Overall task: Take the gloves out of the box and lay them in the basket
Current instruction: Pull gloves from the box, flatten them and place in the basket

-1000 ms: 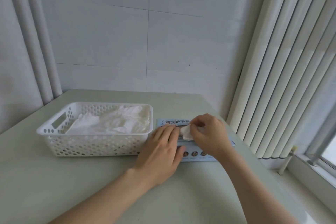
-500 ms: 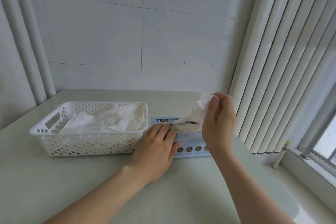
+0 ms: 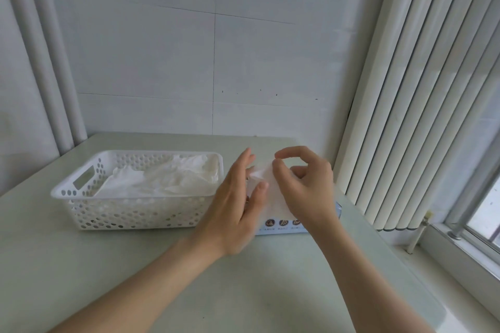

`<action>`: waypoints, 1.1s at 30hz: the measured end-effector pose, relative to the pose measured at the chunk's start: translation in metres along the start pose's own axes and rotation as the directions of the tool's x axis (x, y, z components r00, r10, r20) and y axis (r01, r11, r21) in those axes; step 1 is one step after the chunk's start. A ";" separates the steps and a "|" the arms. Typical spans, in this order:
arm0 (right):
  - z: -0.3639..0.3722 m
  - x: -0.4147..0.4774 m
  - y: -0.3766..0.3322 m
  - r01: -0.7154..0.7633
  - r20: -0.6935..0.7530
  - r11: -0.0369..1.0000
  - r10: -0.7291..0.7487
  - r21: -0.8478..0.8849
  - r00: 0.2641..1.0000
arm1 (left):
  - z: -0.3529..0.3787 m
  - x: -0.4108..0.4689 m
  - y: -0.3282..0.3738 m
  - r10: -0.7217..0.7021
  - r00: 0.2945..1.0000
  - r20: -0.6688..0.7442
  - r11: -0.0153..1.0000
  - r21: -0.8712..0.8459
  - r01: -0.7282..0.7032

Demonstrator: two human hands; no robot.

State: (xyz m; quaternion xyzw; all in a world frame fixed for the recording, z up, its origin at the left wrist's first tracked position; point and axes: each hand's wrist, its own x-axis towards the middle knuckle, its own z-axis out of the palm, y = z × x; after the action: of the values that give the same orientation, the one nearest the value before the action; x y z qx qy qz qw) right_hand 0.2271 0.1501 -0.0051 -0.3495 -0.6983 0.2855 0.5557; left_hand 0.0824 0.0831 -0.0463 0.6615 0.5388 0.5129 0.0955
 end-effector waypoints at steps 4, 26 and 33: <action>0.004 -0.004 -0.011 -0.169 0.125 0.974 0.151 0.152 0.981 | -0.011 0.009 0.007 0.133 0.987 -0.093 0.991 0.038 -0.130; 0.002 -0.005 -0.009 -0.389 0.415 0.849 0.229 0.356 0.880 | -0.043 0.034 0.010 -0.160 0.982 -0.101 0.962 -0.239 0.132; 0.005 -0.009 -0.015 -0.368 0.501 0.875 0.176 0.315 0.847 | -0.045 0.037 0.012 -0.115 0.993 -0.027 0.977 -0.185 0.108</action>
State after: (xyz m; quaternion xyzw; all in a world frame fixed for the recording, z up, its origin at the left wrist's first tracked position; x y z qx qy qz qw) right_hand 0.2207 0.1341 0.0000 -0.2488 -0.6777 0.5734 0.3873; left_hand 0.0508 0.0892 0.0036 0.6089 0.5272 0.5665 0.1742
